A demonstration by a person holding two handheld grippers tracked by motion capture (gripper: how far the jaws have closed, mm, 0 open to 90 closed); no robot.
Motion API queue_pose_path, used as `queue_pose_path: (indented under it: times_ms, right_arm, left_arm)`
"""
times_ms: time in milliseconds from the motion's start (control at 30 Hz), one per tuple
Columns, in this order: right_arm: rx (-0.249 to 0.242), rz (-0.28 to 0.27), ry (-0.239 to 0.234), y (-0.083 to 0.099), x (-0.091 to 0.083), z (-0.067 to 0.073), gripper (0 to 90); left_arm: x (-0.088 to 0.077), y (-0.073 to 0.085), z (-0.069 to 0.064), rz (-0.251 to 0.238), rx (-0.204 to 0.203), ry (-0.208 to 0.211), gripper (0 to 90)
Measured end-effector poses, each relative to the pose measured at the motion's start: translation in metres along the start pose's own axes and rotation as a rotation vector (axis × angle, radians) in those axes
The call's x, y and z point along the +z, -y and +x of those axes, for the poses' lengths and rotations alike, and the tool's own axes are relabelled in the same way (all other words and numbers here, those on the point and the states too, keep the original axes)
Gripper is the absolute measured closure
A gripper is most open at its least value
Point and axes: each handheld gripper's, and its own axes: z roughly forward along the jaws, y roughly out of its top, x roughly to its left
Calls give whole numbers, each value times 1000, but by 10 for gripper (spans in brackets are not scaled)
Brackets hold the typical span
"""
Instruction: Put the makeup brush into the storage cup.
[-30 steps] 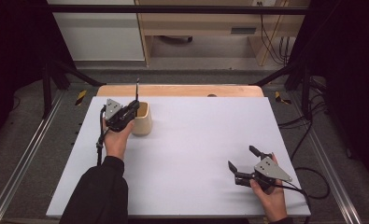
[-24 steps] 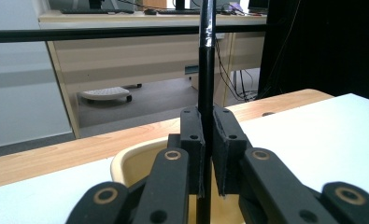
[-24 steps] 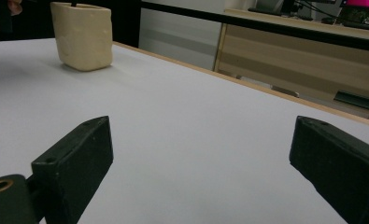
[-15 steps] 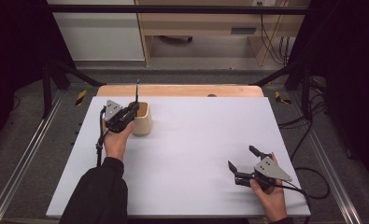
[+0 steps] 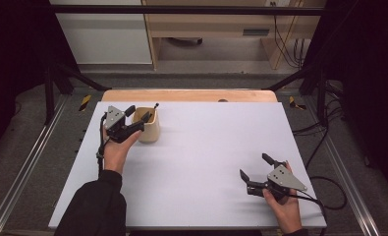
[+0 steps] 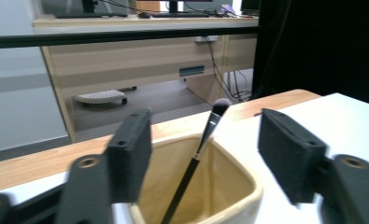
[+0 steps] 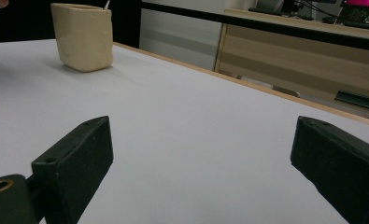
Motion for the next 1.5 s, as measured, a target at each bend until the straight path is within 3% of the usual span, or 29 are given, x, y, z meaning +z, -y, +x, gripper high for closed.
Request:
queue_pose_path:
  times_ms: [133,333,500,667,1033,1500]
  right_arm:
    - [0,1,-1,0,0,0,59]
    - [0,4,-2,0,0,0,58]
    - [-2,2,-1,0,0,0,57]
    - [0,2,-4,1,1,0,51]
    - [-3,3,0,1,1,0,50]
    - [-5,-1,3,0,1,0,50]
  left_arm:
    - [-2,-1,-3,14,34,21,277]
    - [-4,-4,-7,8,-12,44,168]
    - [-8,-4,-9,34,27,46,108]
    - [-11,-2,-9,30,20,75,68]
    - [-19,1,-13,25,66,101,29]
    - [-30,5,-19,10,69,133,27]
